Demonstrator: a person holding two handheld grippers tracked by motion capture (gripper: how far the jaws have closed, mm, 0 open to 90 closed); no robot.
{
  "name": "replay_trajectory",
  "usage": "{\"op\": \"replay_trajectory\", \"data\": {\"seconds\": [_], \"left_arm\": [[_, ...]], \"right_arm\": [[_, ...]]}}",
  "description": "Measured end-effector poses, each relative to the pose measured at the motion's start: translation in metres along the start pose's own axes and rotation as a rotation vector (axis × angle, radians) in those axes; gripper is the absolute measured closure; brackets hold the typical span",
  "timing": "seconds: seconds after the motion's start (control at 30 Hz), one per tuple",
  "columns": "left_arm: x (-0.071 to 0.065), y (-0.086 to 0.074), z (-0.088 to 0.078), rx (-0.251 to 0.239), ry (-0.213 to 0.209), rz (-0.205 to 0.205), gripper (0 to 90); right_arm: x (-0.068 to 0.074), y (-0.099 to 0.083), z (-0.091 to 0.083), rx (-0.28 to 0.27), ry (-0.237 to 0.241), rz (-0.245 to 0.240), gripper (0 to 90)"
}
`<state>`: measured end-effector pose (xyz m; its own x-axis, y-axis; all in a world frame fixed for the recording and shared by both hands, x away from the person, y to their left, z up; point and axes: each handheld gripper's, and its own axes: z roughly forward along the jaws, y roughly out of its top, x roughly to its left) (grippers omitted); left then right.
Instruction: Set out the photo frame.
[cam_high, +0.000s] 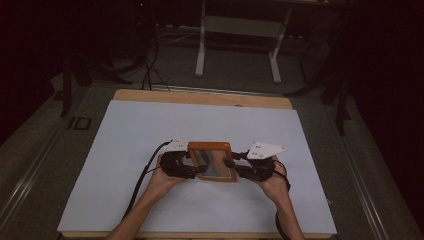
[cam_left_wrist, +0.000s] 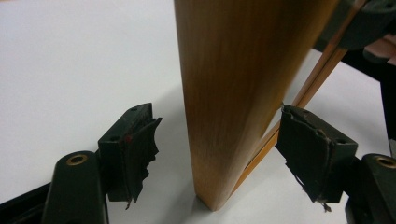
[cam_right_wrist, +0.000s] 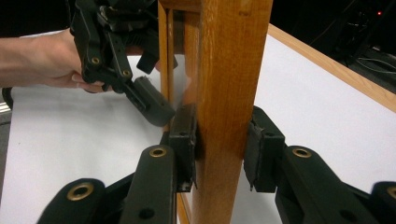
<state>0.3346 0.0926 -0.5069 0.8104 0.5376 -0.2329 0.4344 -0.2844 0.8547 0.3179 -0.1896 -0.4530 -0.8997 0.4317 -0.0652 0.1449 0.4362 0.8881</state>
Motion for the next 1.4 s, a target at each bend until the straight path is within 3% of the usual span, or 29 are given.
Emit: {"op": "replay_trajectory", "data": {"seconds": [0.2,0.37,0.67,1.03,1.4], "left_arm": [[-0.006,0.000,0.001,0.004,-0.009,0.026,47.8],[-0.005,0.000,0.000,0.001,-0.010,0.004,49.4],[-0.009,0.002,-0.005,0.039,0.008,0.016,53.4],[-0.008,0.005,-0.015,0.058,0.039,0.000,53.7],[-0.006,0.008,-0.029,0.064,0.052,-0.036,54.0]], "right_arm": [[-0.003,-0.003,0.000,-0.004,-0.006,0.030,67.4],[-0.005,-0.004,0.000,-0.015,-0.008,0.038,67.0],[-0.003,-0.003,0.002,-0.020,-0.019,0.043,64.6],[-0.001,-0.002,0.011,-0.030,-0.022,0.082,63.0],[0.001,0.000,0.020,-0.082,-0.013,0.144,61.7]]}}
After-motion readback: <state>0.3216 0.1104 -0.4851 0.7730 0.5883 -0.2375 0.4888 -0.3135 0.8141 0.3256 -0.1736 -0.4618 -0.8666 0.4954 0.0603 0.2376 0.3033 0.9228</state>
